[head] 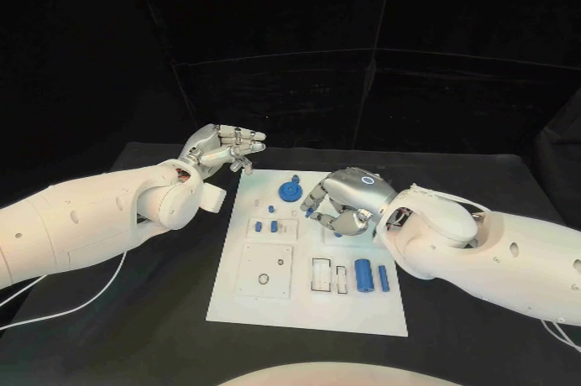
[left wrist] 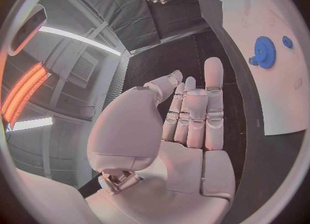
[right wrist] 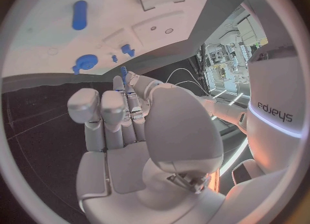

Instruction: Assemble the parts on the task board

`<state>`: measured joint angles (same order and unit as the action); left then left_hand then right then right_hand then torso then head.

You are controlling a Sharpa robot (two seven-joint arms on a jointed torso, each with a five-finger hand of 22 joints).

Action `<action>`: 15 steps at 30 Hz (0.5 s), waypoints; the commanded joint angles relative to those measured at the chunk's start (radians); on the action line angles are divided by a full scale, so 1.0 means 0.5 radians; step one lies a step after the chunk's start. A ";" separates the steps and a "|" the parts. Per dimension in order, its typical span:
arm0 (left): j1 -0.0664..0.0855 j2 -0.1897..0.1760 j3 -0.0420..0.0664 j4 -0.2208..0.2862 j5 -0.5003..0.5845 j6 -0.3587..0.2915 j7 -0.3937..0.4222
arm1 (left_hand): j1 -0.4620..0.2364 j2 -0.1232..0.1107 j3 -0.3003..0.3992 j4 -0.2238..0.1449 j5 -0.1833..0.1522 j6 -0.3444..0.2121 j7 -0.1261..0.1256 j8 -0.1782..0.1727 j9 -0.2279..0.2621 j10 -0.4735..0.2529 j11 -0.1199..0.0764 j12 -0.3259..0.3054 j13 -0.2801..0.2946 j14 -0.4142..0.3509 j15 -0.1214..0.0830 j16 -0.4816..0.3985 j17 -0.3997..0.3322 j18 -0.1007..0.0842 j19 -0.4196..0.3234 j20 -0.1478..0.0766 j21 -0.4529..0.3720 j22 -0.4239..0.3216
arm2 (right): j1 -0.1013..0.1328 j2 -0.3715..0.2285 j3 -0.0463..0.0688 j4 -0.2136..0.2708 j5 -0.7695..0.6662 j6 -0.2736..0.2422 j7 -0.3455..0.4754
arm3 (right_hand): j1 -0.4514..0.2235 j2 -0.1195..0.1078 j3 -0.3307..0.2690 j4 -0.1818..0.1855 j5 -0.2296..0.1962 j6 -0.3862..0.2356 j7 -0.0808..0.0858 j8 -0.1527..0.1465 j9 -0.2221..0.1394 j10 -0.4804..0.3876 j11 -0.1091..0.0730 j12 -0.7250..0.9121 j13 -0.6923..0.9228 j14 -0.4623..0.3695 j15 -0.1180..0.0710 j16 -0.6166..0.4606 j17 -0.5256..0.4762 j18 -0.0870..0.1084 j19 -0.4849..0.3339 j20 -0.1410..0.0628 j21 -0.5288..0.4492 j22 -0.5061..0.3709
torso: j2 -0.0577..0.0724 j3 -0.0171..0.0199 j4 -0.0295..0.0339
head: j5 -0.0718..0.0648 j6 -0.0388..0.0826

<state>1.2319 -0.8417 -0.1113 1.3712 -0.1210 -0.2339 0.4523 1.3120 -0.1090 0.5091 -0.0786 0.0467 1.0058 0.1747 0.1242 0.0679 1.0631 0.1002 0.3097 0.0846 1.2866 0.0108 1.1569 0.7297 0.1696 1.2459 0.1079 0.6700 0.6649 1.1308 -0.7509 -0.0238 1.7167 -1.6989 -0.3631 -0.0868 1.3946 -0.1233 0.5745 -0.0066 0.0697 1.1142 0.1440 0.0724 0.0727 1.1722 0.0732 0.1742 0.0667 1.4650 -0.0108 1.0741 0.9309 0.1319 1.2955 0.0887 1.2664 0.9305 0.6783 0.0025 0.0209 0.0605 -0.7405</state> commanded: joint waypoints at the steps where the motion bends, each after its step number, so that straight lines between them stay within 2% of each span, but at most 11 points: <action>1: 0.005 0.009 0.002 0.006 0.009 0.018 0.013 | 0.000 0.012 -0.012 0.001 0.004 -0.008 0.001 -0.003 -0.002 -0.019 0.002 0.011 -0.002 -0.014 0.003 -0.012 -0.002 0.025 -0.017 0.001 -0.012 -0.003 | -0.051 0.049 -0.002 -0.023 0.036 -0.055 0.098 | -0.013 -0.001 0.014 -0.002 0.018 0.006 0.006 -0.003 0.001 0.014 0.002 -0.007 -0.003 0.039 -0.007 0.017 0.007 -0.026 0.018 0.001 0.013 0.007 | -0.001 -0.0033 0.000 | 0.034 -0.014; 2: 0.005 0.013 0.002 0.008 0.009 0.019 0.013 | 0.000 0.012 -0.012 0.001 0.004 -0.008 0.001 -0.003 -0.002 -0.019 0.002 0.011 -0.002 -0.014 0.003 -0.012 -0.002 0.025 -0.017 0.001 -0.012 -0.003 | -0.093 0.081 -0.003 -0.042 0.012 -0.059 0.114 | -0.014 -0.001 0.018 -0.007 0.030 0.005 0.007 -0.004 0.000 0.014 0.003 -0.008 -0.003 0.039 -0.006 0.021 0.010 -0.026 0.018 0.001 0.015 0.008 | 0.001 -0.0024 0.002 | 0.045 -0.020; 6: 0.006 0.022 0.002 0.011 0.009 0.020 0.012 | 0.000 0.012 -0.012 0.001 0.004 -0.008 0.001 -0.003 -0.002 -0.019 0.002 0.011 -0.002 -0.014 0.003 -0.012 -0.002 0.025 -0.017 0.001 -0.012 -0.003 | -0.177 0.150 -0.003 -0.092 -0.019 -0.055 0.144 | -0.016 -0.002 0.020 -0.011 0.036 0.004 0.008 -0.005 0.000 0.013 0.004 -0.009 -0.003 0.039 -0.005 0.023 0.010 -0.026 0.018 0.001 0.017 0.009 | 0.004 0.0009 -0.004 | 0.076 -0.033; 8: 0.007 0.027 0.002 0.012 0.009 0.021 0.012 | 0.000 0.012 -0.014 0.001 0.004 -0.008 0.001 -0.003 -0.002 -0.021 0.003 0.012 -0.003 -0.015 0.004 -0.012 -0.003 0.025 -0.018 0.001 -0.014 -0.004 | -0.215 0.187 -0.003 -0.119 -0.033 -0.043 0.156 | -0.017 -0.002 0.022 -0.013 0.039 0.003 0.008 -0.005 0.000 0.012 0.004 -0.010 -0.003 0.039 -0.005 0.025 0.013 -0.026 0.019 0.001 0.018 0.012 | 0.008 0.0064 -0.004 | 0.083 -0.036; 12: 0.007 0.035 0.002 0.013 0.009 0.024 0.011 | 0.000 0.012 -0.014 0.001 0.004 -0.008 0.001 -0.003 -0.002 -0.021 0.003 0.012 -0.003 -0.015 0.004 -0.012 -0.003 0.025 -0.018 0.001 -0.014 -0.004 | -0.262 0.243 -0.004 -0.166 -0.047 -0.009 0.166 | -0.019 -0.002 0.023 -0.015 0.043 0.002 0.009 -0.006 -0.001 0.011 0.005 -0.011 -0.003 0.038 -0.004 0.027 0.013 -0.026 0.018 0.002 0.019 0.011 | 0.005 0.0017 -0.002 | 0.095 -0.047; 15: 0.007 0.039 0.002 0.012 0.009 0.025 0.010 | 0.000 0.012 -0.014 0.001 0.004 -0.008 0.001 -0.003 -0.002 -0.021 0.003 0.012 -0.003 -0.015 0.004 -0.012 -0.003 0.025 -0.018 0.001 -0.014 -0.004 | -0.279 0.266 -0.004 -0.187 -0.053 0.008 0.167 | -0.020 -0.002 0.023 -0.015 0.044 0.002 0.010 -0.006 -0.001 0.010 0.006 -0.011 -0.003 0.038 -0.004 0.026 0.012 -0.026 0.018 0.002 0.019 0.011 | 0.004 0.0029 -0.001 | 0.102 -0.051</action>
<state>1.2334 -0.8235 -0.1112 1.3756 -0.1207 -0.2334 0.4521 1.3120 -0.1090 0.5091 -0.0787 0.0467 1.0058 0.1748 0.1241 0.0680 1.0595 0.1038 0.3097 0.0846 1.2866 0.0108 1.1569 0.7298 0.1695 1.2459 0.1079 0.6700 0.6637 0.9910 -0.6200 -0.0270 1.6273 -1.7082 -0.3685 -0.0270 1.3946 -0.1233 0.5816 -0.0140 0.0872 1.1142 0.1440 0.0723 0.0725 1.1722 0.0733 0.1741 0.0665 1.4650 -0.0107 1.0852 0.9364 0.1319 1.2954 0.0887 1.2720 0.9354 0.6806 0.0036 0.0201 0.1087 -0.7635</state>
